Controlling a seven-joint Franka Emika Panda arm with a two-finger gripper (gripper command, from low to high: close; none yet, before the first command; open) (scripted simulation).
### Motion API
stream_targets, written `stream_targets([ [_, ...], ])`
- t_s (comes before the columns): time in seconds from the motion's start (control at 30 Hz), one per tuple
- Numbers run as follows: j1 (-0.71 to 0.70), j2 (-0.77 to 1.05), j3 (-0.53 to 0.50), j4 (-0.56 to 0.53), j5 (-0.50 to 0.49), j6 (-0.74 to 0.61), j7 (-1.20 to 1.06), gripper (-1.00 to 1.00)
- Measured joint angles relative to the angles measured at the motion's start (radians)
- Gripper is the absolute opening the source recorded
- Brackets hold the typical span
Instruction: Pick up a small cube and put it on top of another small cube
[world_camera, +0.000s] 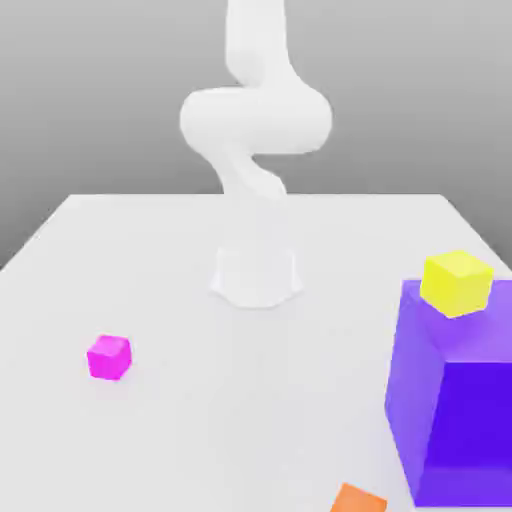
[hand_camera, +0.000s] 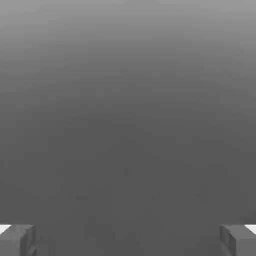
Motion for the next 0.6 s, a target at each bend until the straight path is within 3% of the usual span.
stream_targets([
  [0.33,-0.328,0.339,-0.011,-0.278,-0.029,0.262,0.481,0.0],
  [0.6,-0.533,0.598,-0.075,-0.493,-0.039,0.464,0.84,0.0],
])
